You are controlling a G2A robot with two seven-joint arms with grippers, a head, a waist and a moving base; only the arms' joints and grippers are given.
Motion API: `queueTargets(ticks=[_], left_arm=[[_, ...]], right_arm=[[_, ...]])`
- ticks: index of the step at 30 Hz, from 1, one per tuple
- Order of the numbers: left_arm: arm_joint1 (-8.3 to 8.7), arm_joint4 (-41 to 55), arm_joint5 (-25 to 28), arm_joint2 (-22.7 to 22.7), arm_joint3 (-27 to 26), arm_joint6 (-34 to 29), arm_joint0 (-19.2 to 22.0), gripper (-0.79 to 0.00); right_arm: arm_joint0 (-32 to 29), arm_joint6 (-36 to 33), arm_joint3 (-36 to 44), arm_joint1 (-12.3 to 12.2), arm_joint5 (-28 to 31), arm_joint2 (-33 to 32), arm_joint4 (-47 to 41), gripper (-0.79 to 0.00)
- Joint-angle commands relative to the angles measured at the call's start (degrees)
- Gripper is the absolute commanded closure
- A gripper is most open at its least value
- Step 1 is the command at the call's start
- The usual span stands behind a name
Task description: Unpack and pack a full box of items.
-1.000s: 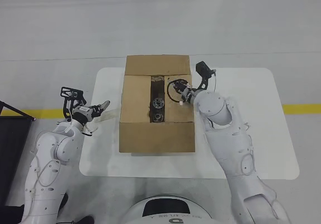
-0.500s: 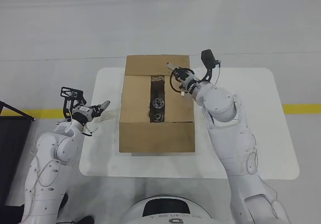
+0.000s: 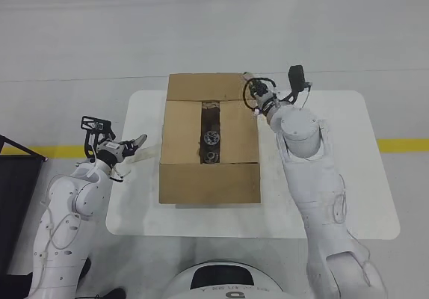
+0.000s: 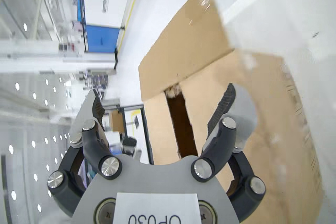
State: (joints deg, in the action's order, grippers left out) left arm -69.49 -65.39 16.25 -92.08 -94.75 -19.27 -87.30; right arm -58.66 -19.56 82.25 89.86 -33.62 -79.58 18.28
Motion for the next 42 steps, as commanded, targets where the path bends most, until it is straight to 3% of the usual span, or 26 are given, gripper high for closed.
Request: queueTargets(ticks=[1,2,6,13,23,36,42], left_arm=[[0.0,0.0,0.0,0.0,0.0,0.0,0.0,-0.785],[0.0,0.0,0.0,0.0,0.0,0.0,0.0,-0.785],[0.0,0.0,0.0,0.0,0.0,0.0,0.0,-0.785],[0.0,0.0,0.0,0.0,0.0,0.0,0.0,-0.785],[0.0,0.0,0.0,0.0,0.0,0.0,0.0,-0.785],[0.0,0.0,0.0,0.0,0.0,0.0,0.0,-0.785],[0.0,0.0,0.0,0.0,0.0,0.0,0.0,-0.785]], right_arm=[[3.48,10.02,-6.49,0.49,1.98,-1.26,-3.75,-0.785],[5.07,14.99,-9.71,0.83,2.78,-1.02,-3.51,-0.785],[10.89,21.2,-21.78,1.97,6.57,0.48,-6.67,-0.785],[20.86,19.93,-40.82,3.11,11.12,1.34,-11.56,-0.785],[26.44,3.29,-51.67,0.93,20.41,-6.54,-23.34,-0.785],[22.94,-22.62,-47.71,-1.84,23.8,-10.53,-31.05,-0.785],[21.89,-30.42,-46.48,-3.4,22.66,-10.3,-28.74,-0.785]])
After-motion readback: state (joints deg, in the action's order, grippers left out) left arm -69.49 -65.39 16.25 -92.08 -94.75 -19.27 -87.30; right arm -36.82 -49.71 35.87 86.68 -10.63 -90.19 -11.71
